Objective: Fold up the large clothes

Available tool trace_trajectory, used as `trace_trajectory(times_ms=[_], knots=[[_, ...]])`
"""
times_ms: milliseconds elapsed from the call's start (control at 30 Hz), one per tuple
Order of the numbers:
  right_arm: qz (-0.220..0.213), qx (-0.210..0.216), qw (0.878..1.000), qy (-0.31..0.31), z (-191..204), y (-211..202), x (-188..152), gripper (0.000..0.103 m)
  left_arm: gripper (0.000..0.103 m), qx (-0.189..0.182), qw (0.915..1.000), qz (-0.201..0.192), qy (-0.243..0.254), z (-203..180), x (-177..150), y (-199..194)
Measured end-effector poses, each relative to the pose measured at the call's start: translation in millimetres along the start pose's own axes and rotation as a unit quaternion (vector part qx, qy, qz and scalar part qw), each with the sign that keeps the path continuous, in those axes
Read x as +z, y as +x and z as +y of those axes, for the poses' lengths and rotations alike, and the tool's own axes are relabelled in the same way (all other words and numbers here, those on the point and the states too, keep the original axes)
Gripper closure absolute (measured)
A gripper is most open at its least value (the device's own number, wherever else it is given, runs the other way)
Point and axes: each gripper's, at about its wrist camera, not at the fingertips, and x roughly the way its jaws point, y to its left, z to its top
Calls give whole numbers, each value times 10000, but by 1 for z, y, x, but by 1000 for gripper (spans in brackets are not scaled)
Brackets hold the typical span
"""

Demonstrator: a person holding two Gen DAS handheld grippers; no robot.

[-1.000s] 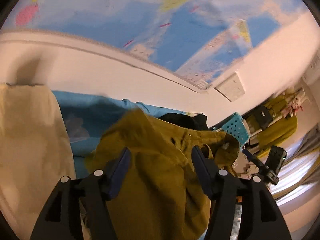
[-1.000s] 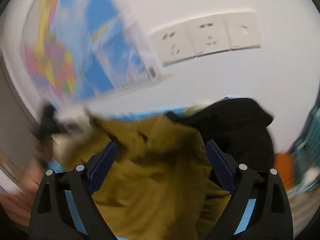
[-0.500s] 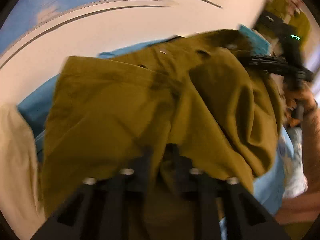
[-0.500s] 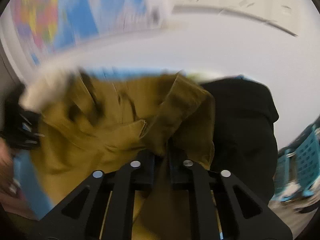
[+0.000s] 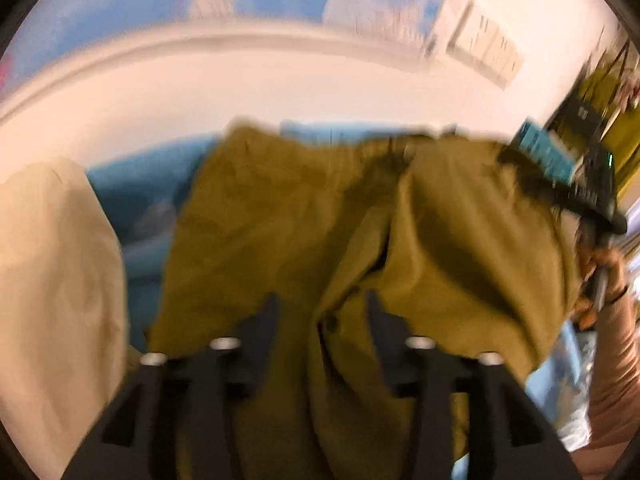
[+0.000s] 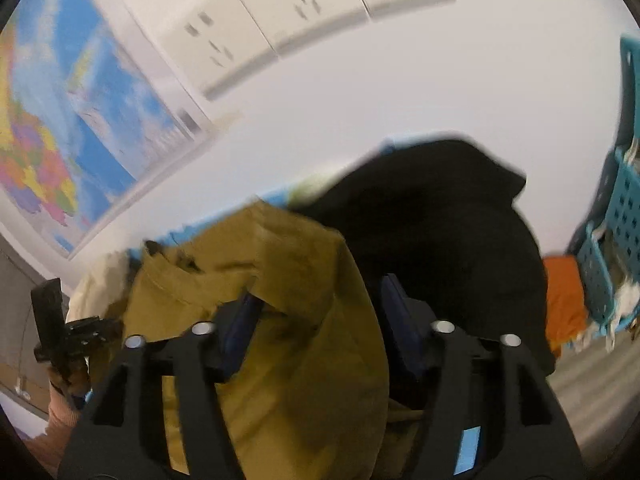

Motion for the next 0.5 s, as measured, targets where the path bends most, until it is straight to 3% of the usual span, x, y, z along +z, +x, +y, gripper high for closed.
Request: trace_trajectory(times_ms=[67,133,200,267,333,400,433,500], knots=[[-128,-83,9997,-204,12,-13,1,42,41,301,9986,-390,180,1,10,-19],[-313,-200,9984,-417,25,-28,-2,42,41,463,9975,-502,174,5,26,-24],[-438,-175,9972,-585,44,-28,-2,42,36,826,9951,-441,307,4,44,-10],[-488,94,9948,-888,71,-27,-6,42,30,1354,9888,-158,610,-1,56,15],[-386,322,9896,-1349,106,-20,-9,42,30,1620,9832,202,811,-3,58,38],[-154,635,9805,-1856,141,-3,-11,43,31,1667,9810,499,861,-1,54,52],[-42,764,9751,-2083,161,10,-10,43,32,1564,9831,523,792,-1,50,55],[256,877,9658,-2426,194,39,-7,53,34,1318,9884,376,660,-2,42,50]])
